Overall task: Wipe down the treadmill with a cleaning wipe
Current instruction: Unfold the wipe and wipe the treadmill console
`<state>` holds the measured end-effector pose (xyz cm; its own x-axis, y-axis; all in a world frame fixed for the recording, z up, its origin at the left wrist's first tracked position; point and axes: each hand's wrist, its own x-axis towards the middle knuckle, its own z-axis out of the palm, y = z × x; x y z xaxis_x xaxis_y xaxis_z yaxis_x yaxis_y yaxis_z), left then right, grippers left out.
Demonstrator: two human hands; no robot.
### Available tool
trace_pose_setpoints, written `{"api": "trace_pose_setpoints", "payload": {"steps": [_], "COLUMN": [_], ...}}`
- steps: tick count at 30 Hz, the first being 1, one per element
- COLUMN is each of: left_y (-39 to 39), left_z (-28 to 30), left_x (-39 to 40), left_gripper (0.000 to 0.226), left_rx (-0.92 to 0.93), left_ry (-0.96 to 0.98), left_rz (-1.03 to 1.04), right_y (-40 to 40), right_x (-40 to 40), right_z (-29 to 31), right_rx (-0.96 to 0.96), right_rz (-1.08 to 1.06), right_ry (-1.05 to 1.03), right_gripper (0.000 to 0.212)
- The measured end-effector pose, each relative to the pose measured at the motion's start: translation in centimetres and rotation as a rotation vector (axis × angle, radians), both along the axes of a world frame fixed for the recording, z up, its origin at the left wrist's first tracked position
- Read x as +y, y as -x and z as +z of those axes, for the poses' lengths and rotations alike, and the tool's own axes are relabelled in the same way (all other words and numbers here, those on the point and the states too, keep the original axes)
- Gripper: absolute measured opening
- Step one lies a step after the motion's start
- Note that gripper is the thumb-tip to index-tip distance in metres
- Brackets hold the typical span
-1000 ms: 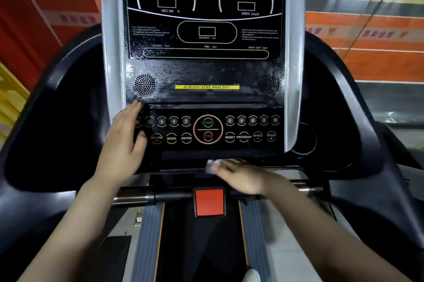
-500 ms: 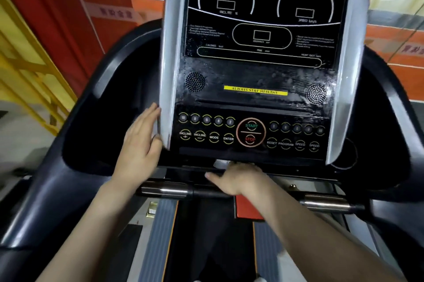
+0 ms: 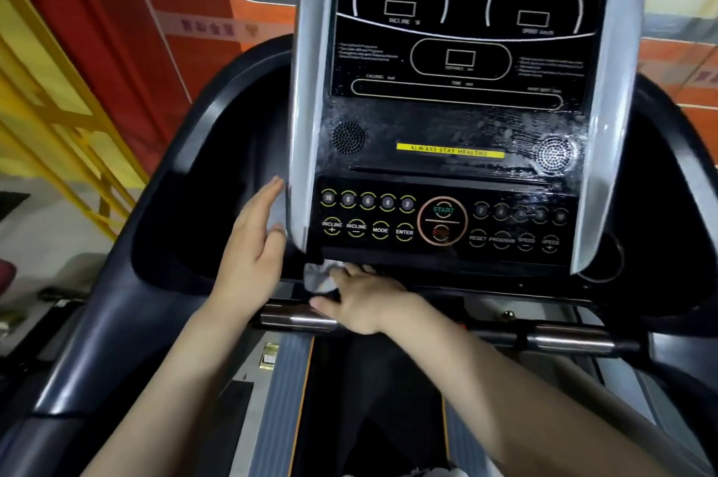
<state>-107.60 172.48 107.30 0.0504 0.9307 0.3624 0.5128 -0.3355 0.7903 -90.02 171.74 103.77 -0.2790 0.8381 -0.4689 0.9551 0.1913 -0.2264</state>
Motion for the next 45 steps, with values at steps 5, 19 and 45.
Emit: {"api": "trace_pose_setpoints", "payload": {"steps": [5, 19, 45], "left_y": [-3.8, -16.2, -29.4], "left_z": [0.6, 1.4, 2.9], "left_x": [0.1, 0.3, 2.3], "left_gripper": [0.059, 0.056, 0.054], "left_rx": [0.061, 0.229, 0.491], "left_ry": [-0.122, -0.178, -0.181], "left_rz": [-0.138, -0.476, -0.275], "right_y": [-10.1, -30.0, -36.3], "right_x": [-1.3, -6.6, -0.3], "right_z": [0.2, 0.9, 1.2], "right_rx": [0.125, 0.176, -0.099], "right_rz": [-0.154, -0.116, -0.311], "right_ry": [0.054, -0.323, -0.280], "right_gripper": [0.080, 0.041, 0.038]}}
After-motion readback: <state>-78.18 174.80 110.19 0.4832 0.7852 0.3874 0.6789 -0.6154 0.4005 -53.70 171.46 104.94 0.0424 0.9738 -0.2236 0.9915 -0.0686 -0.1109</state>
